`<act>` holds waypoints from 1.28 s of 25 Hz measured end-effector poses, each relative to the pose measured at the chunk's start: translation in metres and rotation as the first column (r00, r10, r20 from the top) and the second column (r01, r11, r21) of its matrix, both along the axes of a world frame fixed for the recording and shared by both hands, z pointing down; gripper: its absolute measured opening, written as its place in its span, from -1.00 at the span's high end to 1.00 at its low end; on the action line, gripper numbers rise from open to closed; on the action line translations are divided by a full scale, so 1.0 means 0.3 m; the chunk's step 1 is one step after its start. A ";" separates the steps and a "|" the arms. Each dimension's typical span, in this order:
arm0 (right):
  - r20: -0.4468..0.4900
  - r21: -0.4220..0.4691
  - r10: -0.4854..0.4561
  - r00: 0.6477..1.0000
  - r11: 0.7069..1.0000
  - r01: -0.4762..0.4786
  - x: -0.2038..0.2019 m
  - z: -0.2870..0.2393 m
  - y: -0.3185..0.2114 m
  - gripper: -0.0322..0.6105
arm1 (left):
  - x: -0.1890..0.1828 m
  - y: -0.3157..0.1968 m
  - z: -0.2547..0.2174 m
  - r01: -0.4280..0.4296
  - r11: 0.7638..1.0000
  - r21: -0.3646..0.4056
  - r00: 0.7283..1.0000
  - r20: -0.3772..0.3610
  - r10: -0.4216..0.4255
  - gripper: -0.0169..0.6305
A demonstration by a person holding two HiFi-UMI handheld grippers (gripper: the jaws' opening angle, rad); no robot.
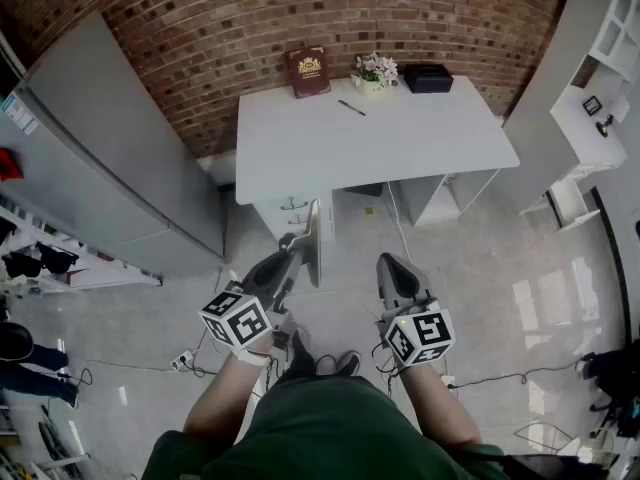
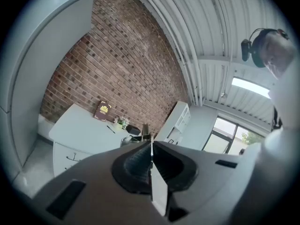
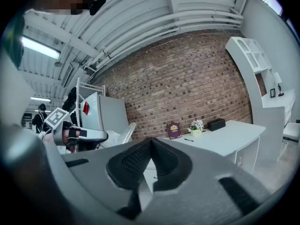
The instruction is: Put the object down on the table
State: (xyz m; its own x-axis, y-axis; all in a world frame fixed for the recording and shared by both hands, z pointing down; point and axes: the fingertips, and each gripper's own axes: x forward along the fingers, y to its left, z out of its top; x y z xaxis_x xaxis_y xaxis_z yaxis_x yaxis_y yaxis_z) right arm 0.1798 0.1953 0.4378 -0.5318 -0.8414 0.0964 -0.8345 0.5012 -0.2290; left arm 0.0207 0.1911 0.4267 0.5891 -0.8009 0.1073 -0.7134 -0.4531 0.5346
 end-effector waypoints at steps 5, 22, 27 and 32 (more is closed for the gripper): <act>-0.009 0.003 -0.012 1.000 1.000 0.012 -0.067 0.012 0.018 0.89 | -0.069 0.014 -0.010 0.014 1.000 0.023 1.000 -0.010 -0.014 0.91; -0.029 -0.048 0.051 0.998 0.997 -0.053 -0.218 0.005 -0.086 0.89 | -0.265 -0.093 -0.031 -0.034 0.998 0.056 0.997 -0.073 0.038 0.91; -0.062 -0.046 0.088 0.994 0.995 -0.090 -0.296 0.009 -0.172 0.89 | -0.365 -0.201 -0.014 -0.055 0.997 0.062 0.993 -0.104 0.061 0.91; -0.100 -0.039 0.110 0.989 0.993 -0.115 -0.393 -0.001 -0.253 0.89 | -0.475 -0.311 0.004 -0.070 0.995 0.065 0.988 -0.135 0.078 0.91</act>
State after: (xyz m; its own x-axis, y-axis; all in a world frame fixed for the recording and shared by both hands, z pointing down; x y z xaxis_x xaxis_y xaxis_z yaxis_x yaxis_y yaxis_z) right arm 0.0620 0.1194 0.4375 -0.4203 -0.8889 0.1820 -0.9044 0.3941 -0.1638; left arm -0.1218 0.0978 0.4277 0.6530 -0.7569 -0.0259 -0.5981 -0.5363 0.5955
